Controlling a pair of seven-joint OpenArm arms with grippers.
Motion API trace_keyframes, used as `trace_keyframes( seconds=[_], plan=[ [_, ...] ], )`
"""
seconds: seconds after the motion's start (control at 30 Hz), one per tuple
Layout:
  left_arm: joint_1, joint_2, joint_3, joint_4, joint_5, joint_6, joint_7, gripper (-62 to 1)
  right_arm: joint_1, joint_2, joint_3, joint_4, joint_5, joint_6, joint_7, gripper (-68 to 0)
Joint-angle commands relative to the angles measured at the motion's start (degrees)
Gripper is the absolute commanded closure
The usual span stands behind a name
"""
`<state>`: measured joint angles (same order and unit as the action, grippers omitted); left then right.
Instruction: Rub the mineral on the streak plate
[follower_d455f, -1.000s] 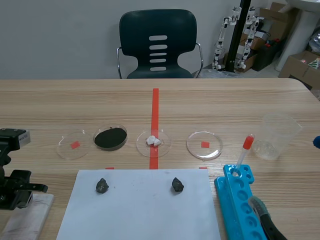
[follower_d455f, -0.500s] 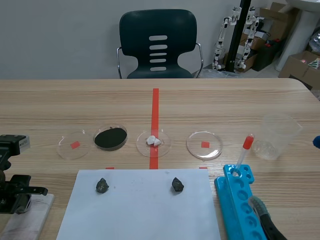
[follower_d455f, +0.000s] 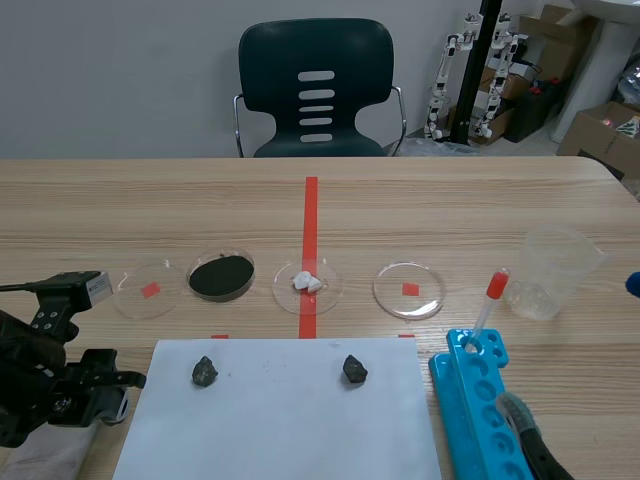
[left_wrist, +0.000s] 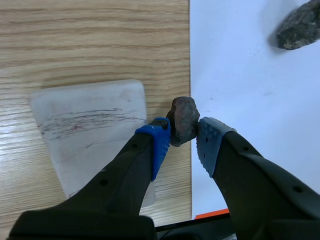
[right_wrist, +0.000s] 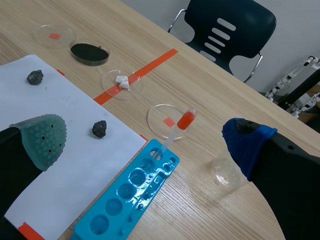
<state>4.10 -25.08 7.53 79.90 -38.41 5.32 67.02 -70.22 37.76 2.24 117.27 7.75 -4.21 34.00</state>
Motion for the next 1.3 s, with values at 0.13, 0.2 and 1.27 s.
trace_keyframes(
  seconds=[0.13,0.2,1.27],
  plan=[
    [-0.52,-0.68,-0.42,0.5,4.33,1.07,-0.11,-10.4,0.42,-0.17,0.28,1.2,0.39,-0.24,0.81,-67.9],
    [-0.63,-0.7,-0.42,0.5,6.38,1.97,0.46,-10.4,0.42,-0.17,0.28,1.2,0.39,-0.24,0.81,-67.9],
    [-0.96,-1.62,-0.48,2.62,19.32,9.79,4.55,-10.4,0.42,-0.17,0.28,1.2,0.39,-0.24,0.81,-67.9]
  ],
)
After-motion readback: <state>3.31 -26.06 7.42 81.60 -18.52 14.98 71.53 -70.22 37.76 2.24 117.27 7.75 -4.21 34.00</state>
